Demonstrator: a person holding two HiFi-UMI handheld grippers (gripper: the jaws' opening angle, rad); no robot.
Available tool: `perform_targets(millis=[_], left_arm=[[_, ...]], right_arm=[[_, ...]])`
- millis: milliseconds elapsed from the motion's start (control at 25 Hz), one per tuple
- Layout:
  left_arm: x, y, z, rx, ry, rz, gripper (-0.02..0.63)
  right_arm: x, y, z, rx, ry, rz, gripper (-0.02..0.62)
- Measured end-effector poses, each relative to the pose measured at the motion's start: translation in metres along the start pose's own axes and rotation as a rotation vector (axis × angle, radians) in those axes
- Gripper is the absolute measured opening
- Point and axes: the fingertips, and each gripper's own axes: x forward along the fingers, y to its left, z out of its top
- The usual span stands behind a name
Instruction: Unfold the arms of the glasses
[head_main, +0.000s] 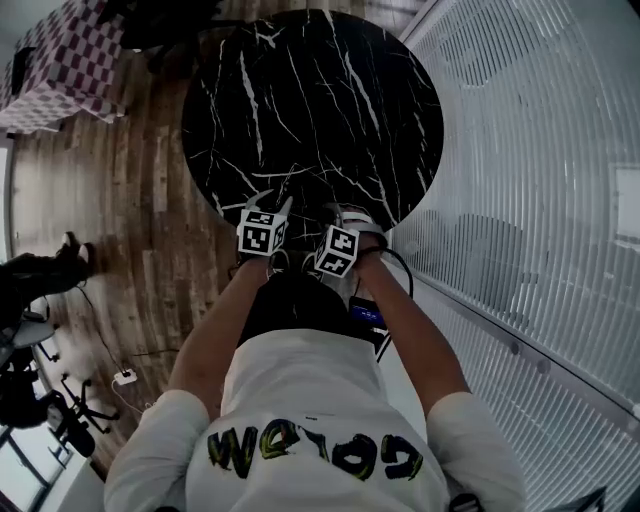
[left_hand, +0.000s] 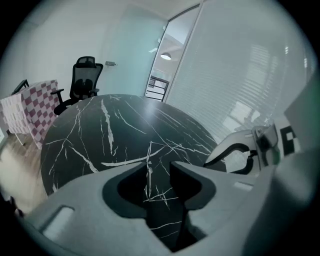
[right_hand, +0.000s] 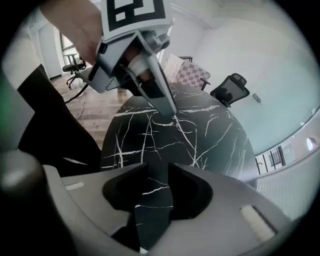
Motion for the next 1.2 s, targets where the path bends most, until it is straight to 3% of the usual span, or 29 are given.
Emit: perform_targets(millis=[160,400,720,880,1200], left_arm=[[-0.018,0.0,0.015,0.012,-0.032,0.005,0.138],[-0.069,-0.021,0.054,0.017,-0.142,-0.022,0.138],[-0.138,-0.077,0.122,0.016,-0.297,-0.148,0.124],[-0.175,-0.114,0.147,0.047,-0.365,-0.218,0.109],[-0.246,-0.163,0.196,0.156,-0.528,-0.28,0.067]], right_arm=[[-0.024,-0.018,0.005,0.079,-0.05,-0.029,0.123],[-0.086,-0.058,0.021,0.297,-0.2,-0.1,0.083],[-0.187,-0.104,0.051,0.528,-0.453,-0.185,0.044],[-0.232,-0.104,0.064,0.631,-0.577,-0.192,0.031],[-0.331,-0.108,0.105,0.708,-0.832,-0.226,0.003]])
